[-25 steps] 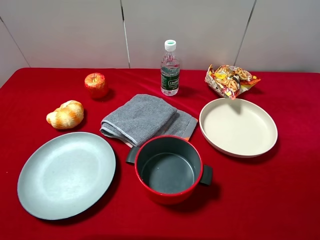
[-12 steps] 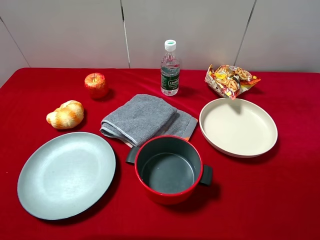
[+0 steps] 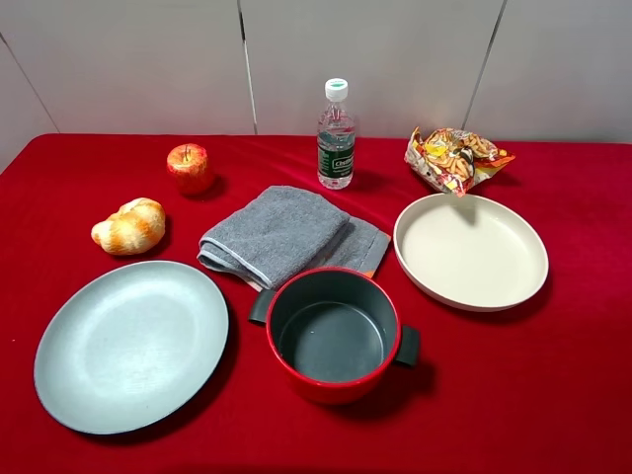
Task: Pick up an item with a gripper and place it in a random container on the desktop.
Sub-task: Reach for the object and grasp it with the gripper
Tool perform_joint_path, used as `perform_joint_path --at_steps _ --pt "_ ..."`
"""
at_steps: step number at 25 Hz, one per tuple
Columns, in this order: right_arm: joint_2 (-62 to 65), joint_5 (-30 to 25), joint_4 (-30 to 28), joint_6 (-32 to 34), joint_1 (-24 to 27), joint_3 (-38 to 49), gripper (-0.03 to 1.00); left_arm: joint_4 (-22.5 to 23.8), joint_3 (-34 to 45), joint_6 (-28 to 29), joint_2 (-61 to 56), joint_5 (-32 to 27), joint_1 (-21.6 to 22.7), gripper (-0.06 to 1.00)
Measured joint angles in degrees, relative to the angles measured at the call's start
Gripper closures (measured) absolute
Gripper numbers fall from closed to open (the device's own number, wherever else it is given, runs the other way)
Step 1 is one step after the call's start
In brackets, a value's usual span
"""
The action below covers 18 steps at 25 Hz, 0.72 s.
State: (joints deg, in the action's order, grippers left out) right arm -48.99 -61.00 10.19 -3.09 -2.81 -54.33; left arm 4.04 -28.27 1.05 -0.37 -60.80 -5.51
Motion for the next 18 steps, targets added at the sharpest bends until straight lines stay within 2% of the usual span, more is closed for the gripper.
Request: perform_joint_path --at_steps 3,7,11,18 --pt "-4.22 -0.22 0.13 -0.12 -1.46 -2.81 0.27 0.00 0.00 0.00 0.00 0.00 0.00 -0.01" --pt "-9.08 -0.26 -0.58 -0.03 -6.24 -7.08 0.27 0.00 0.00 0.00 0.00 0.00 0.00 -0.01" --pt "-15.36 -0.68 -2.36 3.09 -10.53 -12.49 0.27 0.00 0.00 0.00 0.00 0.00 0.00 -0.01" --pt "-26.05 -1.28 -3.12 7.59 -11.35 -22.09 0.27 0.00 0.00 0.00 0.00 0.00 0.00 -0.01"
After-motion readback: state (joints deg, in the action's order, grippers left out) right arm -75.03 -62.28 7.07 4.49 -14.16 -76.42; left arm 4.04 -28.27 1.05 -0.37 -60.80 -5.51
